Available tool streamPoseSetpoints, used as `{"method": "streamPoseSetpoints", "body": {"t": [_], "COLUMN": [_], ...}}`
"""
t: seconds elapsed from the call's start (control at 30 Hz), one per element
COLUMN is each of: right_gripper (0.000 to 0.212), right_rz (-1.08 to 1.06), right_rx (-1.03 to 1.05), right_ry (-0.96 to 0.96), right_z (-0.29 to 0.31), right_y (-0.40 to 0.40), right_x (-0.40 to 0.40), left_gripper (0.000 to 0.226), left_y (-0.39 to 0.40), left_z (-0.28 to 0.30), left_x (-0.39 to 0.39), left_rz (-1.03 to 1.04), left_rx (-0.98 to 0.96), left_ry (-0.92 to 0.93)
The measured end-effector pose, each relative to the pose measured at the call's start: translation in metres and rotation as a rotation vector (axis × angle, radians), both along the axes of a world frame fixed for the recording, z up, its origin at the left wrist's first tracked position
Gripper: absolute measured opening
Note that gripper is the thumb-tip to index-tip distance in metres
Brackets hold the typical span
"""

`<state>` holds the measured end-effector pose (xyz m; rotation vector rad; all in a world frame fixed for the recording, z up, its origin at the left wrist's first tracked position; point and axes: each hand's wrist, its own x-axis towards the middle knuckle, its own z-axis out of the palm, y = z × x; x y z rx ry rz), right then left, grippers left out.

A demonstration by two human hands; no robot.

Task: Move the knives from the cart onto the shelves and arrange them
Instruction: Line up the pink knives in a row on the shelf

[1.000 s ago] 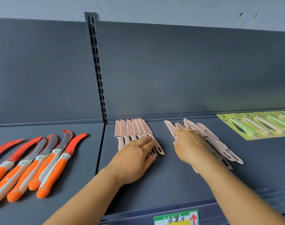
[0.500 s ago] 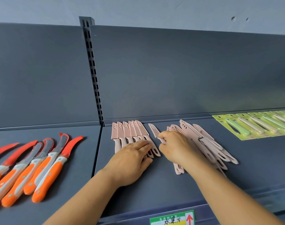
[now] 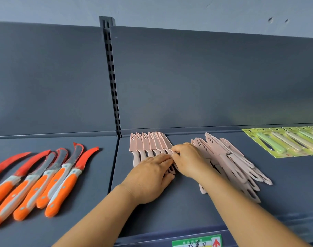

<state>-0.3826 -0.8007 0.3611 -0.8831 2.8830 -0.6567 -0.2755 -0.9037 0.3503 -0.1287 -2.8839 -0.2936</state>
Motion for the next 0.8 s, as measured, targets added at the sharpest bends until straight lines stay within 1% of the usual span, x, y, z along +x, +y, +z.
{"method": "streamPoseSetpoints", "body": {"t": [0.1,0.2,0.3,0.43,0.6,0.7,0.8], "right_gripper": [0.026,0.030,0.032,0.028,0.017,0.019,0.020], "right_rz": [0.008,0.005,-0.034,-0.097,-0.142,-0.138,-0.117], "right_rx": [0.008,0.020,0.058,0.155,0.234,0.235,0.225], "right_ry": [-0.010,0.024,0.068,0.057,0.062,0.077,0.073], "right_z": [0.002,0.009,0.015,0.017,0.017,0.015,0.016], "right_y": [-0.001,0.009,0.030,0.059,0.068,0.068,0.068], "right_x": [0.002,0.006,0.010,0.013,0.012,0.012,0.015], "left_gripper": [0.047,0.049,0.055,0.058,0.055,0.049,0.043], "left_y": [0.001,0.002,0.004,0.014,0.032,0.038,0.038], "left_z": [0.001,0.003,0.007,0.016,0.018,0.012,0.006], "left_x": [0.001,0.003,0.004,0.001,-0.019,-0.026,-0.026], "left_rz": [-0.003,0.012,0.015,0.000,0.038,0.054,0.074], "left_rx": [-0.014,-0.031,-0.074,-0.135,-0.158,-0.155,-0.131], "left_ry": [-0.007,-0.010,-0.062,-0.115,-0.111,-0.103,-0.052]}}
